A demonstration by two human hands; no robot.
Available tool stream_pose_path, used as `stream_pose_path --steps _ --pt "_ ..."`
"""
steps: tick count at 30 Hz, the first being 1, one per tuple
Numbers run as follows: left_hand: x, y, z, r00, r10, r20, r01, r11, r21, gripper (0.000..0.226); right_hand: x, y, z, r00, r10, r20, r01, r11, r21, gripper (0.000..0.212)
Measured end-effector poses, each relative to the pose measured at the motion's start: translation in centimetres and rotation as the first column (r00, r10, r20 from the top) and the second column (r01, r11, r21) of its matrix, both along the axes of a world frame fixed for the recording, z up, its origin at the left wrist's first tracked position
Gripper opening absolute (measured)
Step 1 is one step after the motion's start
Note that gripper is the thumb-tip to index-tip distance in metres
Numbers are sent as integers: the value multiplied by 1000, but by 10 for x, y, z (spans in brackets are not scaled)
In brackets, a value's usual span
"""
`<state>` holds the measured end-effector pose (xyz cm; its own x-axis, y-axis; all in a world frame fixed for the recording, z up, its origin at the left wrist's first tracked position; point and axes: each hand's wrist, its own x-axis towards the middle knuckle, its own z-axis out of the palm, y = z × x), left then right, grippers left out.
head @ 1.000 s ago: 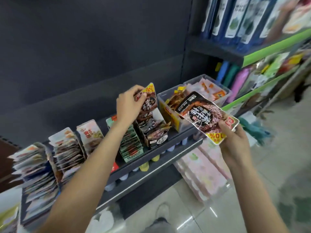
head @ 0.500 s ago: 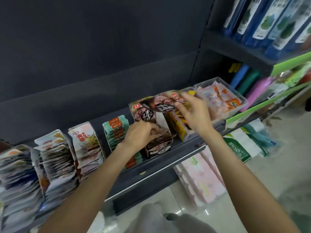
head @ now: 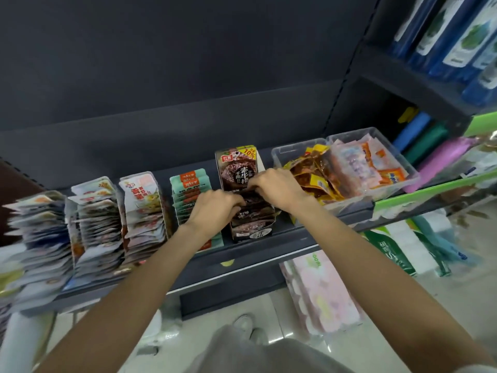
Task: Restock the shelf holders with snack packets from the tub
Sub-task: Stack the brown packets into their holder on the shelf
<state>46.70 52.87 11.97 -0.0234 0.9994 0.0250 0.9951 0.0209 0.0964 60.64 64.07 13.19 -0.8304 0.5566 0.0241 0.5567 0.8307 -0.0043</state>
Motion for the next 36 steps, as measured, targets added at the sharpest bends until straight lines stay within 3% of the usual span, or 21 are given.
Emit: stream_pose_path --steps 3,5,8,10,13,15,17,18,21,24,30,32,36 --pt "0 -11 2 998 17 65 -20 998 51 26 7 -2 -2 1000 -28 3 28 987 -158 32" --pt "-1 -23 10 983 54 173 -79 987 140 27 14 -7 4 984 -55 -172 -1 952 -305 41" --pt "-5 -56 24 881 126 455 -293 902 318 20 21 -31 23 849 -134 -511 -111 901 -420 40" --pt "-8 -87 33 758 152 634 -479 789 384 17 20 -58 36 737 -132 -663 -168 914 -368 29" --pt "-12 -145 39 561 141 816 -737 533 415 19 4 -112 46 618 -102 -779 -254 913 -321 19" --pt "-16 -180 36 521 149 840 -812 388 436 19 -11 -144 44 617 -69 -784 -324 886 -333 22" --pt "-31 -224 26 530 293 796 -845 262 466 19 -38 -179 34 691 25 -723 -402 844 -355 21" --pt "-40 -246 20 535 387 751 -845 242 477 20 -51 -195 28 737 76 -671 -427 822 -376 19" --pt "-75 -311 -2 508 617 600 -860 323 396 25 -91 -241 4 838 203 -507 -472 735 -487 17" --pt "-121 -373 -34 434 749 500 -899 399 183 20 -134 -280 -25 873 239 -425 -465 671 -577 15" --pt "-248 -465 -100 127 850 511 -948 256 -189 20 -244 -359 -82 919 249 -306 -394 616 -682 15" --pt "-291 -481 -118 115 856 505 -927 275 -255 23 -286 -383 -94 930 237 -279 -366 607 -705 16" --pt "-349 -490 -147 194 850 489 -873 378 -310 26 -368 -416 -118 945 238 -224 -327 647 -689 23"
